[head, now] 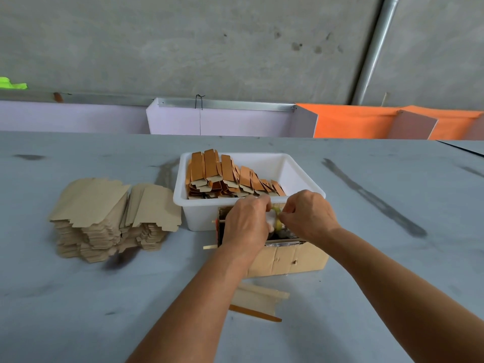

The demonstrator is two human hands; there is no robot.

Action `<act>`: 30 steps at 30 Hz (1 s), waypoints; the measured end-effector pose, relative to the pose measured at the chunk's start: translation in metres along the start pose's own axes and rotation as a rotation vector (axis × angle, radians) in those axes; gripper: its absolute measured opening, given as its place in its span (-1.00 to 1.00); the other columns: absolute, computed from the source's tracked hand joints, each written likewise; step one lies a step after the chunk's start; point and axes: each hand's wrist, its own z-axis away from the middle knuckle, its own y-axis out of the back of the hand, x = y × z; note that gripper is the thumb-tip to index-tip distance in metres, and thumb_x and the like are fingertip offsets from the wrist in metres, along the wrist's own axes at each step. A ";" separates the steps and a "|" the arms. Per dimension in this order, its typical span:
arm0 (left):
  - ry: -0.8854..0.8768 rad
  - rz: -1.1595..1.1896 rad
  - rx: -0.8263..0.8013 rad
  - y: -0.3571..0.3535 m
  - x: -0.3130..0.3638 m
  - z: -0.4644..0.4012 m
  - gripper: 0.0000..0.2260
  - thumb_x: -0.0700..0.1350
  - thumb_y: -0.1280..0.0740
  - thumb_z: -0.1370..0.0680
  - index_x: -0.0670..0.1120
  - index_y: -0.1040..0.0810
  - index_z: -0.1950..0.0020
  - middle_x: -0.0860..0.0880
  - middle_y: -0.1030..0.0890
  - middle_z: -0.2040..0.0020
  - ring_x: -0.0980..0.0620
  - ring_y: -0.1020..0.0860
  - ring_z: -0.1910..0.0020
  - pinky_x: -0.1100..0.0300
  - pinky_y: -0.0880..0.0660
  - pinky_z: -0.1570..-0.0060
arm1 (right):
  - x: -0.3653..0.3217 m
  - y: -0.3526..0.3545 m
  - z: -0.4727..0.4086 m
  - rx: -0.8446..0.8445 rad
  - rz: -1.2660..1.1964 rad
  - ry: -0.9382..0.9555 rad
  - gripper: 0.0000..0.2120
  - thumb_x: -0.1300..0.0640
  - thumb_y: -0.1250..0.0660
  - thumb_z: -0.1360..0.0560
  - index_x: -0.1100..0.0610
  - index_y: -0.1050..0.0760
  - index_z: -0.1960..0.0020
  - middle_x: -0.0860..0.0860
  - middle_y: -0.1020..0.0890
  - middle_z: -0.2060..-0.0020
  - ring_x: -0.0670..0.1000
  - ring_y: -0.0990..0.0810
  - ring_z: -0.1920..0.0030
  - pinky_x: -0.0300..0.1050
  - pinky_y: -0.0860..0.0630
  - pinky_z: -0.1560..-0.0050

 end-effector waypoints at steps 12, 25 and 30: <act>-0.019 -0.041 0.006 0.000 0.000 0.000 -0.72 -0.27 -0.45 -0.43 -0.04 -0.50 -0.06 -0.04 -0.54 0.02 0.04 -0.37 0.10 0.16 -0.33 0.23 | -0.006 0.012 -0.006 -0.304 -0.516 -0.476 -0.90 0.26 -0.35 -0.37 0.27 -0.46 0.25 0.10 -0.44 0.44 -0.03 -0.31 0.52 -0.31 -0.21 0.61; 0.019 -0.006 -0.039 0.002 0.002 0.001 -0.73 -0.20 -0.47 -0.41 -0.02 -0.48 -0.03 -0.03 -0.55 0.01 0.04 -0.39 0.09 0.16 -0.29 0.20 | -0.003 0.032 -0.005 -0.341 -0.304 -0.372 -0.77 0.20 -0.44 -0.38 0.21 -0.46 0.38 -0.01 -0.45 0.67 -0.13 -0.26 0.76 -0.46 -0.14 0.67; 0.024 -0.039 -0.007 0.000 0.002 0.001 -0.73 -0.27 -0.42 -0.45 0.00 -0.47 -0.05 0.00 -0.53 0.02 0.05 -0.38 0.08 0.18 -0.31 0.20 | -0.006 0.021 -0.001 -0.385 -0.281 -0.380 -0.79 0.20 -0.49 -0.35 0.20 -0.45 0.29 -0.03 -0.43 0.70 -0.09 -0.33 0.65 -0.36 -0.21 0.62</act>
